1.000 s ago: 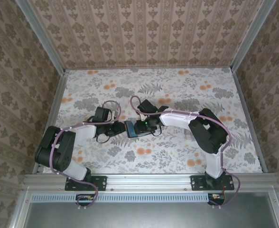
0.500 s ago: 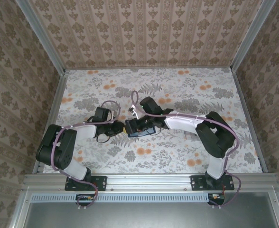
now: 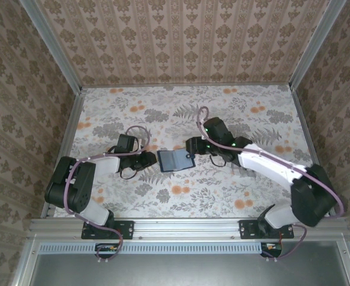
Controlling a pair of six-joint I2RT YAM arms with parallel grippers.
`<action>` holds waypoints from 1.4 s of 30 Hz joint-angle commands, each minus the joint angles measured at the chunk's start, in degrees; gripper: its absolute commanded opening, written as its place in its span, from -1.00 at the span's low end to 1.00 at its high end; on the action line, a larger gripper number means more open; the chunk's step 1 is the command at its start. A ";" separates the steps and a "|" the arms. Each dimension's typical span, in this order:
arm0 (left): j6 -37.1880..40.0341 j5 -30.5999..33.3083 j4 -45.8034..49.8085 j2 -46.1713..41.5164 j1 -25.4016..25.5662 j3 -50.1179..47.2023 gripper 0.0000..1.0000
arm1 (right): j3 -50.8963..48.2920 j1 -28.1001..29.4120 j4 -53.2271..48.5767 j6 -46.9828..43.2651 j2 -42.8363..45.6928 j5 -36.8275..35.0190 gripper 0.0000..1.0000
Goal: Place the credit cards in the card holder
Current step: Insert the credit card into the card slot, then pick up the credit card from the storage box.
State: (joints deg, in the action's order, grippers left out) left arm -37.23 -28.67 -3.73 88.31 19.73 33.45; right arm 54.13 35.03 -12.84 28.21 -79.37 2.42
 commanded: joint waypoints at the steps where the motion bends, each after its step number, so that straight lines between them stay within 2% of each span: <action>1: 3.24 4.42 1.68 -1.81 -0.42 1.17 -0.32 | -2.12 -1.38 -10.46 -2.17 9.31 -23.17 0.15; 3: 4.12 7.23 0.65 -3.04 0.28 0.63 -0.20 | -3.09 -3.03 -15.77 -3.81 14.99 -30.80 0.28; 4: 4.74 8.98 0.36 -3.92 0.53 0.39 -0.13 | -3.83 -4.34 -18.49 -4.03 17.85 -33.90 0.48; 5: 5.33 10.43 0.47 -4.62 0.71 0.22 -0.09 | -4.70 -5.71 -20.90 -4.11 20.21 -35.01 0.59; 6: 5.78 11.93 0.93 -5.61 0.62 0.05 -0.06 | -5.88 -7.52 -22.45 -4.40 22.50 -34.51 0.60; 10: 8.25 18.14 3.80 -11.31 0.58 -0.73 0.20 | -7.57 -14.71 -28.72 -4.37 25.76 -22.87 0.59; 12: 8.89 20.27 3.67 -14.56 0.44 -2.19 0.41 | -7.41 -16.80 -31.52 -4.02 23.57 -20.72 0.60; 15: 10.24 22.06 -1.09 -18.25 0.24 -6.61 0.52 | -6.35 -19.25 -31.71 -4.18 17.73 -14.92 0.61; 17: 9.09 24.45 -2.64 -20.00 -0.26 -9.13 0.63 | -3.36 -20.36 -34.00 -4.05 12.71 -13.68 0.60; 22: 9.51 30.97 0.94 -24.48 -0.66 -10.04 0.72 | 0.05 -20.50 -33.74 -4.41 4.24 -11.43 0.61; 24: 9.32 31.74 1.38 -26.08 -0.74 -10.68 0.74 | 1.10 -20.40 -33.22 -4.67 1.57 -11.22 0.61; 27: 9.51 31.88 0.74 -27.82 -0.76 -11.71 0.77 | 2.53 -20.41 -33.17 -5.09 -2.39 -14.49 0.59; 31: 8.75 34.44 1.02 -29.65 -0.83 -12.70 0.78 | 3.85 -20.33 -34.26 -5.44 -5.23 -23.37 0.56; 42: 8.16 36.16 2.40 -31.35 -0.92 -13.18 0.84 | 2.88 -20.19 -35.07 -3.31 -6.44 -28.24 0.40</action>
State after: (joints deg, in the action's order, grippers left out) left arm -28.69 5.93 -2.79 58.02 19.29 20.95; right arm 56.45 14.72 -44.82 24.21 -85.30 -21.52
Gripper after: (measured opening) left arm 0.919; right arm 0.710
